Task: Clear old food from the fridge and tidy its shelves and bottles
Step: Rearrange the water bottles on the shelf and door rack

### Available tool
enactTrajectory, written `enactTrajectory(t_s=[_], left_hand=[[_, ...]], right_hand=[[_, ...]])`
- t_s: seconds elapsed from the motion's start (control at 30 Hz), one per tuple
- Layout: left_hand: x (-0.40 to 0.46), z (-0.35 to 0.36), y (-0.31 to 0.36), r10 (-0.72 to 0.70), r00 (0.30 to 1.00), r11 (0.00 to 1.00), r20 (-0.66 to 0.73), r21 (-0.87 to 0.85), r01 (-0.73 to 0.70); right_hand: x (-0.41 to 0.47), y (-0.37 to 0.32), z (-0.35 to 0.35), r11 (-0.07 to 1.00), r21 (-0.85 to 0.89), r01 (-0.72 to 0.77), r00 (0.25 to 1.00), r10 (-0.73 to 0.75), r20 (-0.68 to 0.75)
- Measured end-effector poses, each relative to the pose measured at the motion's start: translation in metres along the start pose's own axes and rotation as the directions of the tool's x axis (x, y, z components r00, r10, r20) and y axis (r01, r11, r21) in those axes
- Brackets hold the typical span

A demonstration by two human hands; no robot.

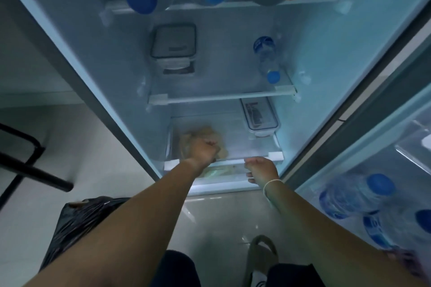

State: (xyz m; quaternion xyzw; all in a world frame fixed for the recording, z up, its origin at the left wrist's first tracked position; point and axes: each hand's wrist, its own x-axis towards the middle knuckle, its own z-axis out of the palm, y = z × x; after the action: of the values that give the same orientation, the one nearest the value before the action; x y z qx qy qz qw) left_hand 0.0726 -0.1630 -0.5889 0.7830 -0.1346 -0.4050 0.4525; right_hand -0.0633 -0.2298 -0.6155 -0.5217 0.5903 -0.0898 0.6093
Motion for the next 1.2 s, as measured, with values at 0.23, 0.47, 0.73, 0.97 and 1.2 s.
enactTrajectory(t_s=[0.23, 0.47, 0.73, 0.97, 1.2], left_hand=[[-0.005, 0.011, 0.028, 0.0, 1.0, 1.0, 0.032, 0.015, -0.001], [-0.009, -0.001, 0.084, 0.265, 0.963, 0.952, -0.053, 0.17, -0.253], [-0.014, -0.027, 0.118, 0.596, 0.799, 0.496, 0.079, 0.746, -0.444], [0.01, -0.03, 0.107, 0.489, 0.837, 0.239, 0.247, 0.884, -0.401], [0.03, -0.032, 0.107, 0.392, 0.874, 0.204, 0.288, 0.899, -0.388]], right_hand=[[-0.003, -0.017, -0.017, 0.997, 0.039, 0.068, 0.997, -0.067, -0.03], [-0.015, -0.079, -0.026, 0.962, 0.129, 0.239, 0.964, -0.22, -0.146], [-0.025, -0.139, -0.037, 0.887, 0.074, 0.457, 0.849, -0.41, -0.333], [-0.008, -0.165, -0.041, 0.831, -0.177, 0.527, 0.766, -0.555, -0.324], [0.026, -0.179, -0.042, 0.774, -0.424, 0.47, 0.765, -0.597, -0.241]])
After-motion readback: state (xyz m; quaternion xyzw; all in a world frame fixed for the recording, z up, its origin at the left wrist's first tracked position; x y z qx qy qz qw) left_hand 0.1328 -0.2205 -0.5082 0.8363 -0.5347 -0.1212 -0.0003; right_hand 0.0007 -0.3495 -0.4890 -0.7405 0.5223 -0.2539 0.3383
